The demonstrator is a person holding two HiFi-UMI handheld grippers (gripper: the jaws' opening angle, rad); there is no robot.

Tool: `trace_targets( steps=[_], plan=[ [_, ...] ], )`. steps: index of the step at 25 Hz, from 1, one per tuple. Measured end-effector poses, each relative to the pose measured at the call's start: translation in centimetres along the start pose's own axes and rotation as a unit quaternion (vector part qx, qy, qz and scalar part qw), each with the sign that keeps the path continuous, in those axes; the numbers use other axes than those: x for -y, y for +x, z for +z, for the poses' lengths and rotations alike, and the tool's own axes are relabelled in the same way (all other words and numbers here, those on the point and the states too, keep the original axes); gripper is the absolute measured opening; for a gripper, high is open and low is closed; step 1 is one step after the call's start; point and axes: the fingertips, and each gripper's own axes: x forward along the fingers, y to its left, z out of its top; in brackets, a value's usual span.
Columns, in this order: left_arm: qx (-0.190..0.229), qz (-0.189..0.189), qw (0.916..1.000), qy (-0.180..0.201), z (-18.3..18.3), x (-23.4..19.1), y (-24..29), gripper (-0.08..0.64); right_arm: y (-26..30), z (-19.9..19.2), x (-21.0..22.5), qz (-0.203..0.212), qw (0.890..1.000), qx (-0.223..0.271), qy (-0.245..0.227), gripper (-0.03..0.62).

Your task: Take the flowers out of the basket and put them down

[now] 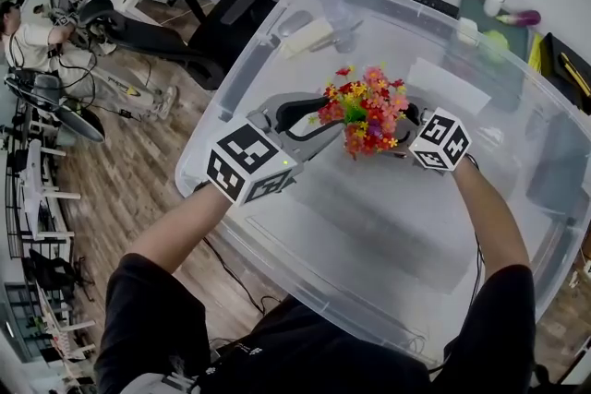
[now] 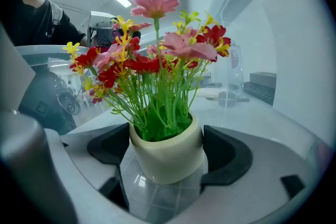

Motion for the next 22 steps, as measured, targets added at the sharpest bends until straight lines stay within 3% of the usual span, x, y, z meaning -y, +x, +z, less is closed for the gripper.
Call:
trace_targets(
  steps=[4, 6, 15, 22],
  plan=[
    [-0.047, 0.034, 0.9979, 0.028, -1.9, -0.8, 0.7, 0.15, -0.1, -0.2, 0.1, -0.001, 1.0, 0.004, 0.001, 0.443],
    [-0.077, 0.033, 0.9958, 0.036, -3.1, -0.6, 1.0, 0.15, -0.1, -0.2, 0.1, -0.003, 1.0, 0.003, 0.0, 0.443],
    [-0.19, 0.031, 0.9813, -0.01, -8.7, -0.6, 2.1, 0.169, -0.1, -0.5, 0.3, -0.004, 1.0, -0.002, -0.001, 0.443],
    [-0.217, 0.036, 0.9754, -0.01, -10.4, -2.0, 3.4, 0.232, 0.1, -0.4, 0.1, -0.005, 1.0, -0.008, -0.005, 0.443]
  ],
)
